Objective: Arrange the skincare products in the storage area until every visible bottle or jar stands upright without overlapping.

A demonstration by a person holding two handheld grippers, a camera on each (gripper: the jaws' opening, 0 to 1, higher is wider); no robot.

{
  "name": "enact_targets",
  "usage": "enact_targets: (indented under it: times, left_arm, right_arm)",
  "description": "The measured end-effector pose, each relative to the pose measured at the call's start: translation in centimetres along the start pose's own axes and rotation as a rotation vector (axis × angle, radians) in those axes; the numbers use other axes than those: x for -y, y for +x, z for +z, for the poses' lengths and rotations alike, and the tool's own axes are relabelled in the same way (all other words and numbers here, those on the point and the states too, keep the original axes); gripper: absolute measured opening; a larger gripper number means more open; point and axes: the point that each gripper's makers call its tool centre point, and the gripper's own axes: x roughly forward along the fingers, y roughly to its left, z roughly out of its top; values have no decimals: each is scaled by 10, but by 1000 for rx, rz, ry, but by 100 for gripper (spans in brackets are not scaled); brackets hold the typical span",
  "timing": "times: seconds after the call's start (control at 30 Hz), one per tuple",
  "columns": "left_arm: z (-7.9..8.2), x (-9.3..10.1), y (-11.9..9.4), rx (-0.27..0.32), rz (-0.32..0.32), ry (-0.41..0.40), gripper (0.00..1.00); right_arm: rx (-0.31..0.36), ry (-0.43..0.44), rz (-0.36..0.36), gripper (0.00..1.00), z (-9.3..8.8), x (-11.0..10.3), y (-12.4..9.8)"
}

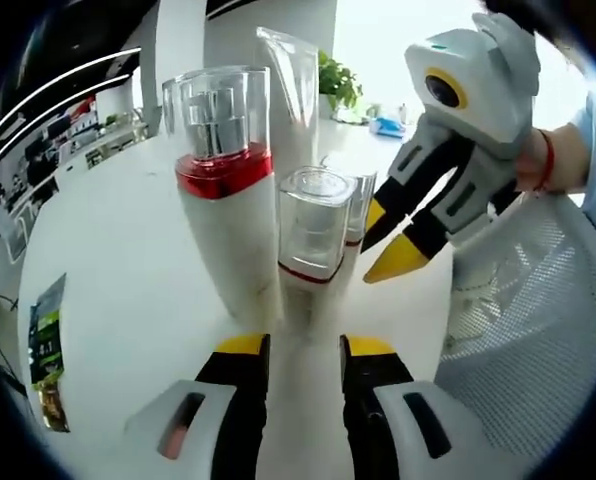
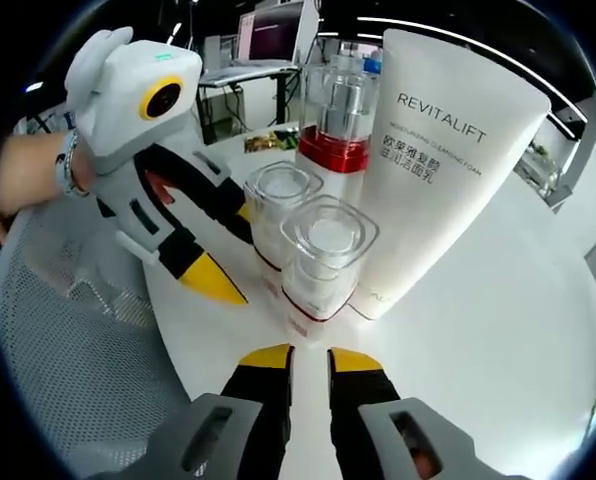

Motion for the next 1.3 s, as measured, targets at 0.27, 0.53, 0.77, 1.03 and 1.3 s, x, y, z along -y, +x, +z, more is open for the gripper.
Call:
enact_targets:
  times: [0.27,0.53,0.77,1.03,1.3]
  left_arm:
    - [-6,-12,-13,-65,93,96,30]
    - [-15,-72,-81,-93,315,90,36]
    - [-47,-122,-134,-112,470,-18,37]
    - [-101,-156,-150,-140,516,-296,44]
    - [-133,-166,-144,-224,480,-355,56]
  right_arm:
    - [-27,-36,24,8,-6,-6,2]
    - [-21,-56,27,8,-4,-8,2]
    - [-23,-75,41,8,-4,-12,4]
    - [-28,-90,53,8,-4,-16,5]
    - [-28,-94,61,7,-4,-18,5]
